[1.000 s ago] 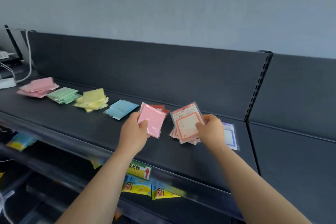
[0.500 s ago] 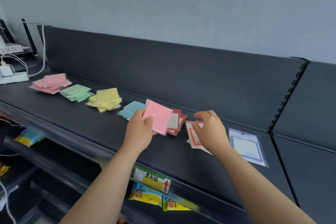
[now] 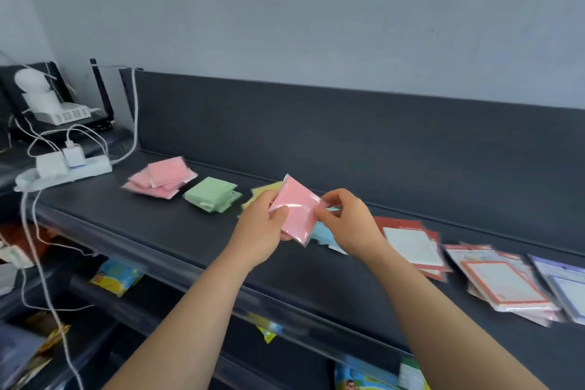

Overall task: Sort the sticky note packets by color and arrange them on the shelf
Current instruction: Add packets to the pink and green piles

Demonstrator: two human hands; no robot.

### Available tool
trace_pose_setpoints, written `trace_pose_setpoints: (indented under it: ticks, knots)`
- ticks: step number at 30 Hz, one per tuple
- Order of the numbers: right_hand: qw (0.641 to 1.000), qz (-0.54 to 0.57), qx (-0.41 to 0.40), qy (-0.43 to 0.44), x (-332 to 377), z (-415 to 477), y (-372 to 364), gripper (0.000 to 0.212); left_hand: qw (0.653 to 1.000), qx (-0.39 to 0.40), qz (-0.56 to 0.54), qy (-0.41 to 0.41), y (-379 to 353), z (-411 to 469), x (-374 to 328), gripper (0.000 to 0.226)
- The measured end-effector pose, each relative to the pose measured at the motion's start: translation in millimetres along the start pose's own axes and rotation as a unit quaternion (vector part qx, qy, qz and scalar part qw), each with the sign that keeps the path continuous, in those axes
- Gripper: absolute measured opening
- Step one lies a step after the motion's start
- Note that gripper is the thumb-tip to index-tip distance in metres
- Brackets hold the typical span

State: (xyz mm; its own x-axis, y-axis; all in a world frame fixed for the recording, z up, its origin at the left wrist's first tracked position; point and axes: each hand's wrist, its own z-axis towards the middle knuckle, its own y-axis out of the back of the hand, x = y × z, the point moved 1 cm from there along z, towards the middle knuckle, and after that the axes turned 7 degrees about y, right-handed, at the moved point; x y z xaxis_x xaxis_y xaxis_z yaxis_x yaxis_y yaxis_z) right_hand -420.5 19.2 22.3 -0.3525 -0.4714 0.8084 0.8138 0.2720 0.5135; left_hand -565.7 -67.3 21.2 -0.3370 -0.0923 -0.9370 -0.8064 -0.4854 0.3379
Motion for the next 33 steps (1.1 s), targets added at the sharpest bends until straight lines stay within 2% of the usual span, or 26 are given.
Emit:
trace_pose_setpoints:
  ticks: [3, 7, 15, 20, 21, 25, 28, 31, 33]
  knots:
    - [0.998, 0.062, -0.001, -0.018, 17.7, 14.7, -35.4, 0.013, 1.000, -0.006, 0.002, 0.005, 41.5, 15.1, 12.2, 0.023]
    - [0.996, 0.081, 0.003, -0.024, 39.5, 32.1, -73.4, 0.013, 0.998, -0.042, -0.022, 0.042, 85.3, 33.0, 31.2, 0.024]
    - [0.996, 0.080, 0.027, 0.004, 65.7, 74.1, -135.6, 0.016, 0.975, -0.181, -0.090, 0.094, 143.9, 63.3, 62.4, 0.035]
    - [0.996, 0.046, 0.061, 0.042, 79.9, 104.8, -175.8, 0.016, 0.961, -0.246, -0.083, 0.092, 178.8, 84.2, 71.1, 0.023]
    - [0.996, 0.038, 0.069, 0.048, 83.4, 110.8, -183.4, 0.018, 0.960, -0.252, -0.087, 0.087, 185.4, 88.3, 71.7, 0.017]
    - [0.993, 0.021, 0.092, 0.067, 98.7, 131.6, -209.4, 0.027, 0.958, -0.263, -0.085, 0.075, 211.6, 108.7, 76.3, 0.025]
    - [0.993, 0.001, 0.090, 0.077, 108.0, 146.5, -230.0, 0.028, 0.961, -0.266, -0.045, 0.065, 232.2, 127.8, 83.1, 0.024]
    - [0.994, -0.021, 0.075, 0.077, 115.6, 162.7, -250.3, 0.028, 0.968, -0.248, 0.007, 0.045, 249.4, 144.8, 88.4, 0.042]
    - [0.994, -0.040, 0.068, 0.075, 119.5, 172.1, -262.5, 0.026, 0.970, -0.233, 0.045, 0.044, 260.0, 157.0, 94.4, 0.038]
